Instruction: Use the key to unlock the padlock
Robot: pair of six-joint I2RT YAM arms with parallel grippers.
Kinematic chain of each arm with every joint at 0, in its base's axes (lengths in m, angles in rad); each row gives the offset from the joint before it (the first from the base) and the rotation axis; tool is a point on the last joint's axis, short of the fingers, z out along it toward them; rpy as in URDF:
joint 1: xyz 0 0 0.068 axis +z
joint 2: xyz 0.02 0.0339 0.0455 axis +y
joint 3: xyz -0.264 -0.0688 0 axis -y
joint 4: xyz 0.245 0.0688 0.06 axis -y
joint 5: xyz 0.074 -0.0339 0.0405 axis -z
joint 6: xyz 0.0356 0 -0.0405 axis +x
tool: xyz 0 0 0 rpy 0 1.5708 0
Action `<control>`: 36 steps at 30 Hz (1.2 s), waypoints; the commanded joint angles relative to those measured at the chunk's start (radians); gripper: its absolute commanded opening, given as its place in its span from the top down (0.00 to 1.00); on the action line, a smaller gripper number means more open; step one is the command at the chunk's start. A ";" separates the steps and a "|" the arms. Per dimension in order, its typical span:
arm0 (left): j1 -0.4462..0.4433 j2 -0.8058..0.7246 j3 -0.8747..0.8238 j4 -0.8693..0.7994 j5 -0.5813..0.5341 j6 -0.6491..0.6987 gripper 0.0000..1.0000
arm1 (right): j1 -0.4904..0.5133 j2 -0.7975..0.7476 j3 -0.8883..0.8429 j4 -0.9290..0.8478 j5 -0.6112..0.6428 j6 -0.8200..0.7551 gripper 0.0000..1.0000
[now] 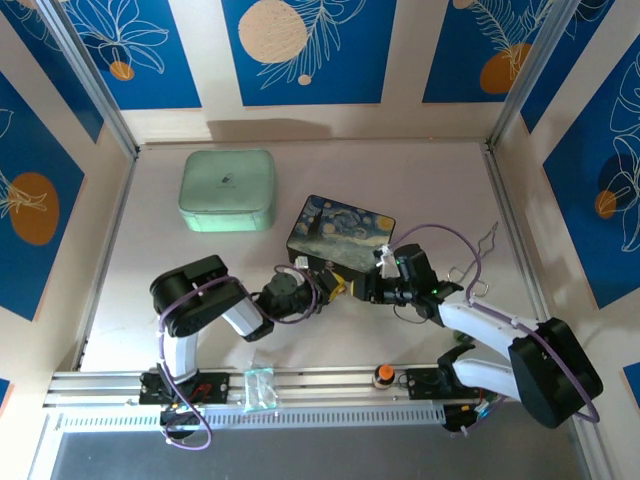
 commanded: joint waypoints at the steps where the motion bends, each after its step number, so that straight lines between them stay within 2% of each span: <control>1: 0.006 -0.068 -0.006 -0.119 0.012 0.094 1.00 | 0.061 -0.005 0.056 -0.084 0.222 0.018 0.64; 3: 0.014 -0.084 0.002 -0.195 0.038 0.139 1.00 | 0.098 0.008 0.081 -0.121 0.347 0.059 0.63; 5: 0.025 -0.087 0.002 -0.242 0.073 0.182 1.00 | 0.123 0.039 0.105 -0.134 0.411 0.081 0.63; 10: 0.058 -0.093 0.005 -0.373 0.156 0.300 1.00 | 0.177 0.124 0.163 -0.181 0.522 0.104 0.63; 12: 0.063 -0.123 0.011 -0.460 0.158 0.361 0.98 | 0.191 0.150 0.185 -0.206 0.563 0.121 0.63; 15: 0.065 -0.199 0.069 -0.726 0.110 0.516 0.96 | 0.196 0.173 0.196 -0.208 0.587 0.139 0.63; 17: 0.061 -0.241 0.136 -0.963 0.027 0.650 0.92 | 0.196 0.181 0.202 -0.196 0.583 0.141 0.63; 20: 0.060 -0.257 0.186 -1.148 -0.088 0.764 0.92 | 0.196 0.194 0.209 -0.190 0.577 0.137 0.63; 28: 0.051 -0.233 0.237 -1.257 -0.200 0.849 0.84 | 0.196 0.208 0.207 -0.175 0.574 0.138 0.64; 32: 0.017 -0.249 0.242 -1.266 -0.289 0.884 0.80 | 0.196 0.219 0.207 -0.171 0.575 0.136 0.64; 36: -0.005 -0.224 0.249 -1.253 -0.318 0.895 0.77 | 0.195 0.231 0.204 -0.161 0.571 0.139 0.64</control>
